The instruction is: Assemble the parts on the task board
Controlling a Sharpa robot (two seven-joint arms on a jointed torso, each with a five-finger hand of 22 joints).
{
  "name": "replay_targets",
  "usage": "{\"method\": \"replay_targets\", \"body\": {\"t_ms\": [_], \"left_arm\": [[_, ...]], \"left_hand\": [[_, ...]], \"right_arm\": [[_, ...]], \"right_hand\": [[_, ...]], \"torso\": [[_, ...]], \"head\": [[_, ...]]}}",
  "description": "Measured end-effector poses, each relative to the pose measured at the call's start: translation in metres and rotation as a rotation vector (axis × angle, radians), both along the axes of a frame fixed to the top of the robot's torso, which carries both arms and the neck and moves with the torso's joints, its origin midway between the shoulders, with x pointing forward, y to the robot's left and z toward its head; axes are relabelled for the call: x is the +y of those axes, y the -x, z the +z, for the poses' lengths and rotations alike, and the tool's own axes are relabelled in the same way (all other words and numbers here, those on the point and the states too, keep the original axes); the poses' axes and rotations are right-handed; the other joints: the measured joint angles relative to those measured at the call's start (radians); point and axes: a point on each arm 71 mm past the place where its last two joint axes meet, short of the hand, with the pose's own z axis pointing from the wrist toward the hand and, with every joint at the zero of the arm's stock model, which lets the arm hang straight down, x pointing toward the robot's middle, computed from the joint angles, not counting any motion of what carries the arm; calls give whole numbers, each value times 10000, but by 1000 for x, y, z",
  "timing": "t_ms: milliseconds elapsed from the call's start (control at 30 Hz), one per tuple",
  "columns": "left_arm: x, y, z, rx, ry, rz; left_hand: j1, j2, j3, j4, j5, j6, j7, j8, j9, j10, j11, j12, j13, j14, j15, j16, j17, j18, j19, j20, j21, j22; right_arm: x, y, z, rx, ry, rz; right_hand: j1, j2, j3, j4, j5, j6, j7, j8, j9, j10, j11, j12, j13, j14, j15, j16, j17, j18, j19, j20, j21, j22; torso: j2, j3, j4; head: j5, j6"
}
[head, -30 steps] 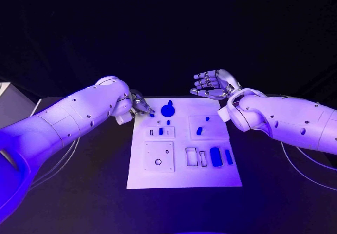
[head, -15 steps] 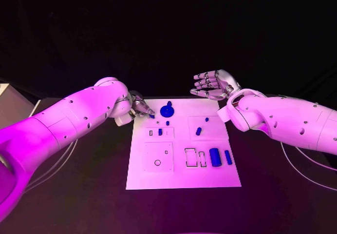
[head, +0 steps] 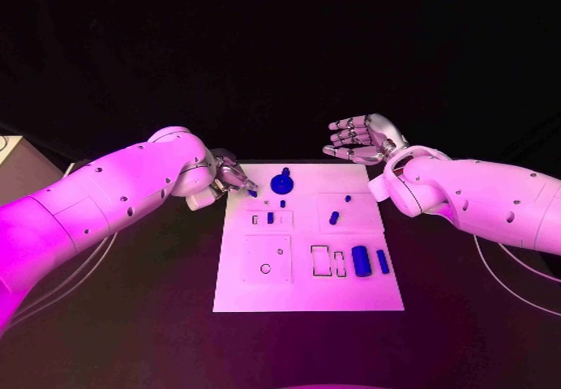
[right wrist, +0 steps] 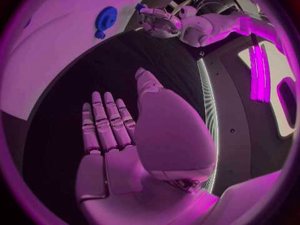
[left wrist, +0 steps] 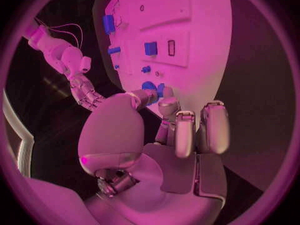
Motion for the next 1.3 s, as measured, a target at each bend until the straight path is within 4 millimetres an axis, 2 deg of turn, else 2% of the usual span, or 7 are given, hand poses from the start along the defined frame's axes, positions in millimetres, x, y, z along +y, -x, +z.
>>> {"method": "replay_targets", "body": {"t_ms": [200, 500, 900, 1100, 1300], "left_arm": [[7, 11, 5, -85, 134, -194], [-1, 25, 8, -218, 196, -634], [-12, 39, -7, -340, -356, -1122], [-15, 41, -13, -423, -691, -1312], [-18, 42, -20, -426, -965, -1428]], "left_hand": [[43, -43, 0, 0, 45, 8, -6, 0, -38, 1, -1, 37, 51, 0, 0, 0, 0, 0, 0, 0, 0, -1], [45, -48, 0, 0, 45, 38, -32, -2, -57, 71, -2, 73, 100, 0, 0, 0, 0, 0, -1, -1, 0, -2], [19, -73, 0, 0, 97, 106, -33, -12, -59, 105, -36, 73, 137, 0, 0, 0, 0, 0, -2, -1, 0, -3], [18, -73, 0, 0, 96, 106, -33, -13, -83, 105, -35, 72, 139, 0, 0, 0, 0, 0, -2, -1, 0, -3], [18, -73, 0, 0, 96, 106, -32, -17, -80, 105, -35, 115, 157, 0, 0, 0, 0, 0, -2, -1, 0, -4]], "right_arm": [[-5, 0, 0, -2, 16, -91], [-7, 1, 0, 4, 20, -134], [-8, 1, 0, 4, 20, -149], [-8, 1, 0, 6, 15, -137], [-8, 2, 0, 6, 11, -129]], "right_hand": [[0, 0, 0, 0, 0, 0, 0, 0, 0, 0, 0, 0, 0, 0, 0, 0, 0, 0, 0, 0, 0, 0], [0, 0, 0, 0, 0, 0, 0, 0, 0, 0, 0, 0, 0, 0, 0, 0, -8, 0, 0, 0, 0, 0], [0, 0, 28, -28, 0, 0, 0, 0, 0, 0, 0, 0, 0, 0, 0, 0, -16, 0, 1, 0, 0, 0], [39, 39, 121, -35, 316, 6, 6, 0, -37, 0, 0, 0, 0, 0, 0, 0, -44, 0, 1, 0, 0, 0], [39, 39, 154, -12, 460, 36, 36, 0, -50, 0, 0, 0, 0, 0, 0, 0, -58, 0, 1, 0, 0, 0]], "torso": [[-45, -6, 58], [-94, -1, 113], [-86, 0, 103], [-80, 6, 96], [-73, -11, 96]], "head": [[-9, -64], [20, -129], [57, -152], [84, -189], [99, -220]]}}
